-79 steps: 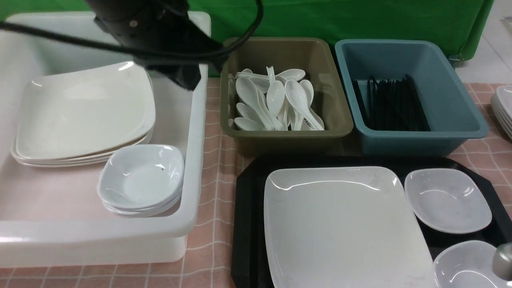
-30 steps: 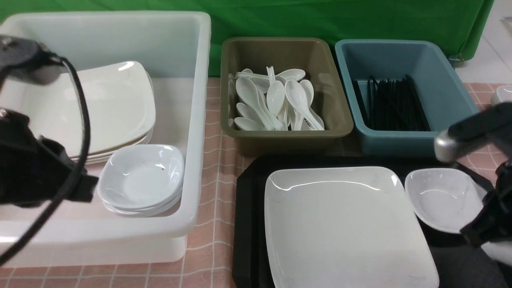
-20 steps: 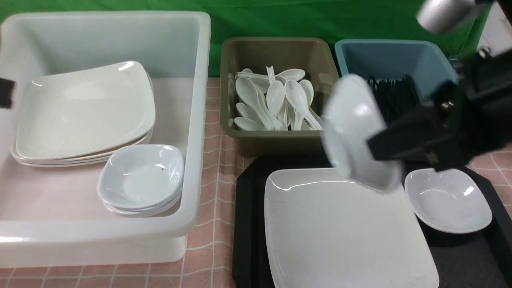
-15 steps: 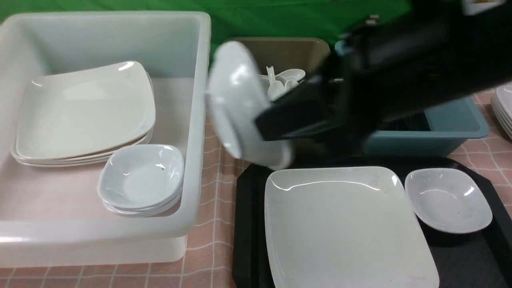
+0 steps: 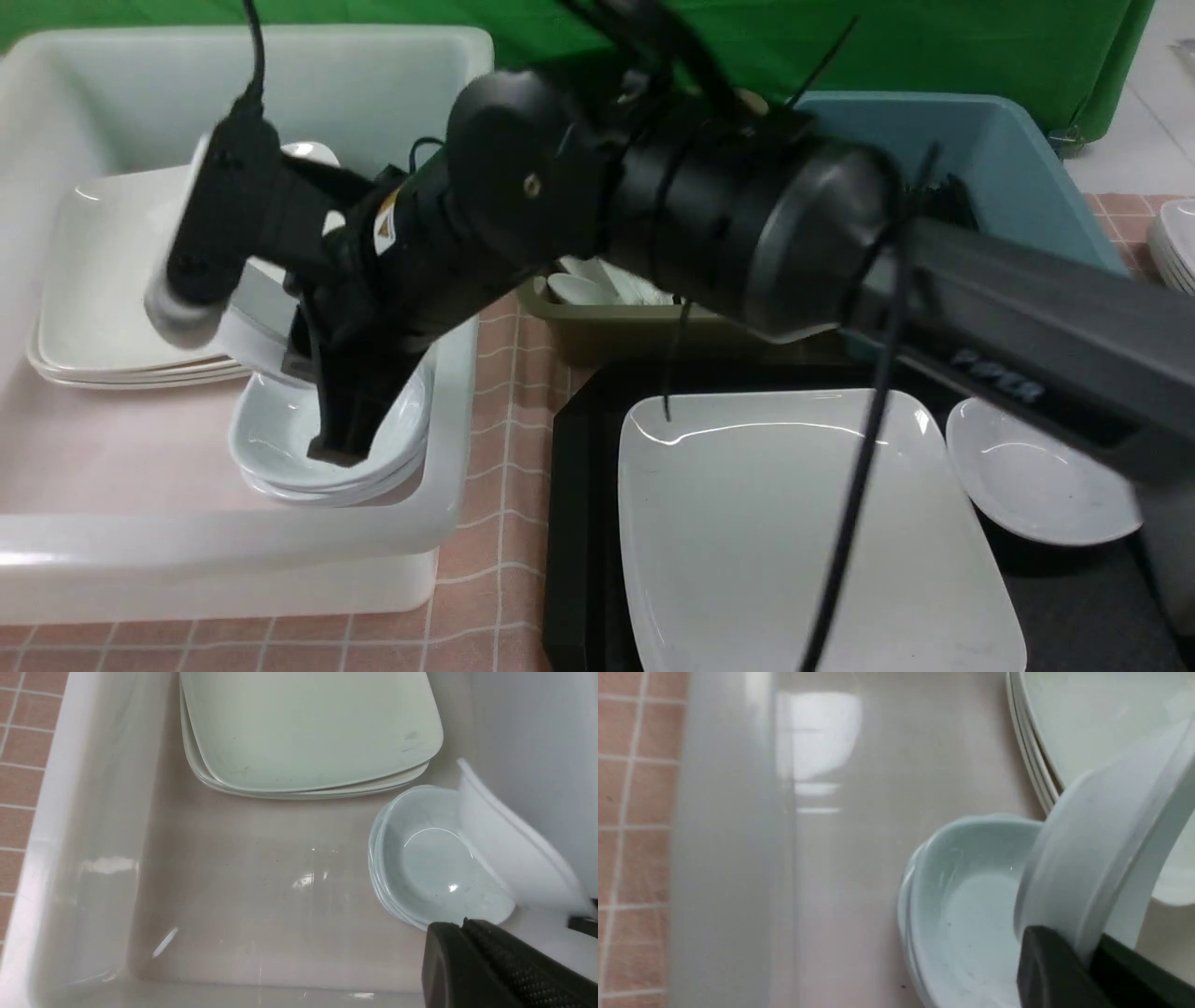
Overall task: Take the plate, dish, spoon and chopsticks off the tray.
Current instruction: Use the right arm to put the small plate into the large storage box on the left, then use the right arm to grab a small plate from the dinner plate
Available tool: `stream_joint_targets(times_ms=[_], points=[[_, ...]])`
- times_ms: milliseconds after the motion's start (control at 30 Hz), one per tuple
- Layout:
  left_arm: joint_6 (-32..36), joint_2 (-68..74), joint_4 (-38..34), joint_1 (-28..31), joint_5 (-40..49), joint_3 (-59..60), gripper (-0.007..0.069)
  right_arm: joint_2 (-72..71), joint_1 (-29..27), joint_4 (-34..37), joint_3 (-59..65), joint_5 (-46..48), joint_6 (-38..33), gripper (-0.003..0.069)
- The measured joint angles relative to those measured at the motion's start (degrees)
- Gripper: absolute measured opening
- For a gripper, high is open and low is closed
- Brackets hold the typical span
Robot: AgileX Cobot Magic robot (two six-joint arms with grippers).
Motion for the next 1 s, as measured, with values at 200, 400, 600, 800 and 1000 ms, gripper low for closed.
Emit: stream_joint_targets(times_ms=[200,400,600,800,1000], points=[[0.09,0.00,-0.07,0.00,0.00,0.00,0.0005,4.07,0.11,-3.62,-0.31,-0.15,0.15,0.0180],[0.13,0.00,-0.99,0.00,0.00,0.00,0.0005,3.18,0.47,-3.96,-0.38,0.75,3.51,0.0346],[0.13,0.00,-0.99,0.00,0.00,0.00,0.0006,-3.45,1.01,-4.01,-0.42,7.11,5.77,0.0409],[0.13,0.00,-0.99,0.00,0.00,0.00,0.0006,-11.95,1.01,-6.34,-0.54,19.99,10.55,0.0358],[0.13,0.12,-1.74,-0.21,-1.06,0.00,0.0006,-23.63,0.34,-16.74,0.01,29.73,21.28,0.0054]])
